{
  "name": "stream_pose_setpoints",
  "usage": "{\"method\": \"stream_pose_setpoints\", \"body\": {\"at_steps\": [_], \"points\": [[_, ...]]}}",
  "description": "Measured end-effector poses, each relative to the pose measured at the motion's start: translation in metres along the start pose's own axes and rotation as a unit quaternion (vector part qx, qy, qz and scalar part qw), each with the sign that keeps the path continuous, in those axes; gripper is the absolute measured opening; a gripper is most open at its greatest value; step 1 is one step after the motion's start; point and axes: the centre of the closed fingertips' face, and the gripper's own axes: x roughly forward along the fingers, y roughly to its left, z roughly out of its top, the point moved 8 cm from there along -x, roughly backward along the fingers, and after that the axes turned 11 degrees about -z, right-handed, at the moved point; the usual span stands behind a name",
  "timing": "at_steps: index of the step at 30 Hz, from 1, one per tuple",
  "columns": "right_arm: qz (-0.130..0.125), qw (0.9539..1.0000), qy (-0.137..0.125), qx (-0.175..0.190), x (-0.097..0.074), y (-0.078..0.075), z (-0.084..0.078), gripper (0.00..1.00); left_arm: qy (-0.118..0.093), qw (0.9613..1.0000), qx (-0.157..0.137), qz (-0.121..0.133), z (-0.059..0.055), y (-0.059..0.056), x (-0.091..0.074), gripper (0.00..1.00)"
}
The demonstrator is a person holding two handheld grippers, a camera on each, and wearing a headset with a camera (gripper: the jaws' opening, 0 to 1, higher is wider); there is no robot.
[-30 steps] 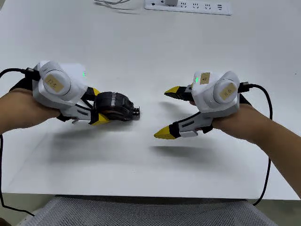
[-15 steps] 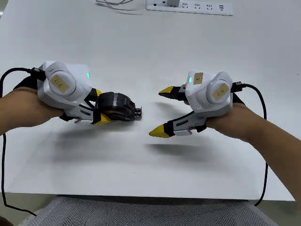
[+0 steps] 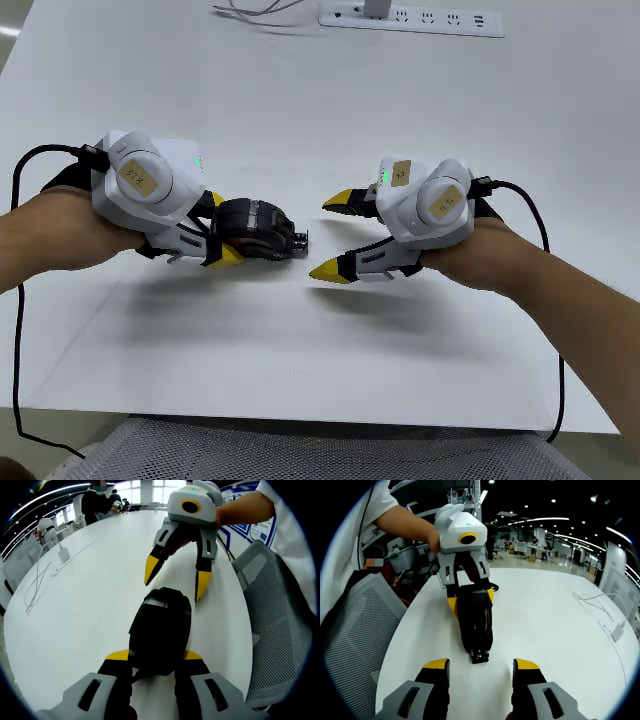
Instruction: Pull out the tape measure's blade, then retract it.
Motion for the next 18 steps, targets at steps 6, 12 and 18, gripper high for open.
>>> {"method": "stream_pose_setpoints", "body": {"at_steps": [6,12,18], "points": [[0.01,0.9999,0.007,-0.012,0.008,0.0,-0.003,0.43,0.001,1.0,0.001,0.0,0.0,0.0,0.0,0.28],[0.015,0.9997,0.004,-0.019,0.012,0.0,-0.003,0.36,0.001,1.0,0.001,0.0,0.001,0.0,0.0,0.28],[0.024,0.9996,-0.003,-0.013,0.017,0.0,0.0,0.3,0.001,1.0,0.001,0.0,0.001,0.0,0.0,0.28]]}}
